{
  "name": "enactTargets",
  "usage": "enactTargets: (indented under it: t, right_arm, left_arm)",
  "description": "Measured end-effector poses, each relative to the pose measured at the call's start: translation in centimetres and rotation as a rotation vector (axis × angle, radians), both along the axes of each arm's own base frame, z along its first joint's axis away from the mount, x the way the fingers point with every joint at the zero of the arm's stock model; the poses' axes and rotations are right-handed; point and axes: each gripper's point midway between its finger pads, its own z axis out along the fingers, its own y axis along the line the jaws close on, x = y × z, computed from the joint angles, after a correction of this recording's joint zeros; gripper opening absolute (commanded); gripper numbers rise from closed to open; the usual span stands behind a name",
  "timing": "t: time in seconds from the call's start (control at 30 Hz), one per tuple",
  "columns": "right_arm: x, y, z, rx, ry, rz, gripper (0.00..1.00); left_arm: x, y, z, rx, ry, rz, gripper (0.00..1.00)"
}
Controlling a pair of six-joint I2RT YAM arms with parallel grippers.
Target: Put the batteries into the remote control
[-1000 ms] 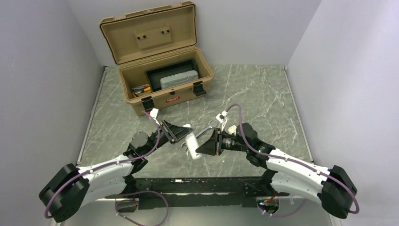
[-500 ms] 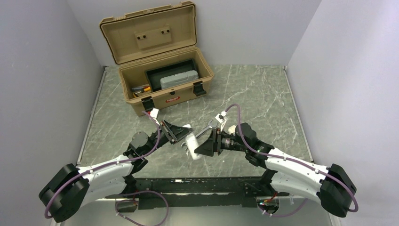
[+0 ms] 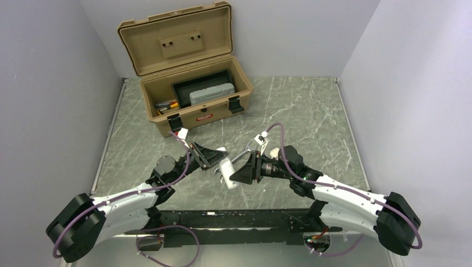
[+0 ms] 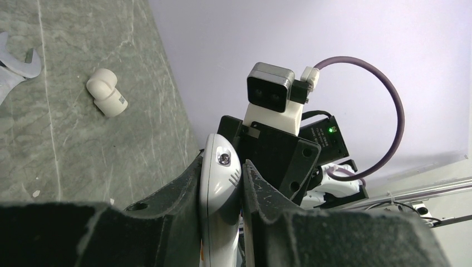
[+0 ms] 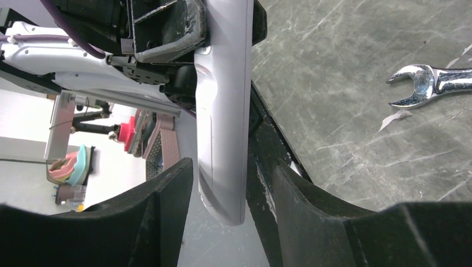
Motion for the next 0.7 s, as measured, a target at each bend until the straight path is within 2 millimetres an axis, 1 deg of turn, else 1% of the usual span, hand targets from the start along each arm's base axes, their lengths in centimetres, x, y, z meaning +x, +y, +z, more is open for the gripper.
enactTargets:
  t: [0.07, 0.3, 0.43, 0.47, 0.6, 0.63, 0.7]
  right_arm:
    - [0.05, 0.08, -0.18, 0.003, 0.004, -0.001, 0.56]
    - [0.15, 0.69, -0.27, 0.021, 0.02, 0.015, 0.43]
    - [0.06, 0.87, 0.12, 0.039, 0.016, 0.026, 0.33]
    - [0.03, 0.9, 0.18, 0.043, 0.018, 0.028, 0.29]
    - [-0.01, 0.96, 0.44, 0.054, 0.026, 0.032, 0.1]
    - [-0.02, 0.97, 0.46, 0.055, 0.026, 0.032, 0.07]
    - [0.02, 0.96, 0.47, 0.055, 0.026, 0.031, 0.02]
  left_arm:
    - [0.0, -0.01, 0.0, 0.0, 0.0, 0.0, 0.0]
    - [-0.1, -0.16, -0.15, 0.003, -0.001, -0.011, 0.0]
    - [-0.08, -0.18, -0.18, 0.005, -0.004, -0.011, 0.0]
    - [-0.09, -0.19, -0.16, 0.004, -0.004, -0.012, 0.0]
    - [-0.16, -0.18, 0.25, -0.007, -0.019, -0.015, 0.08]
    - [-0.15, -0.19, 0.29, -0.008, -0.021, -0.015, 0.1]
    - [-0.13, -0.21, 0.32, -0.01, -0.023, -0.015, 0.17]
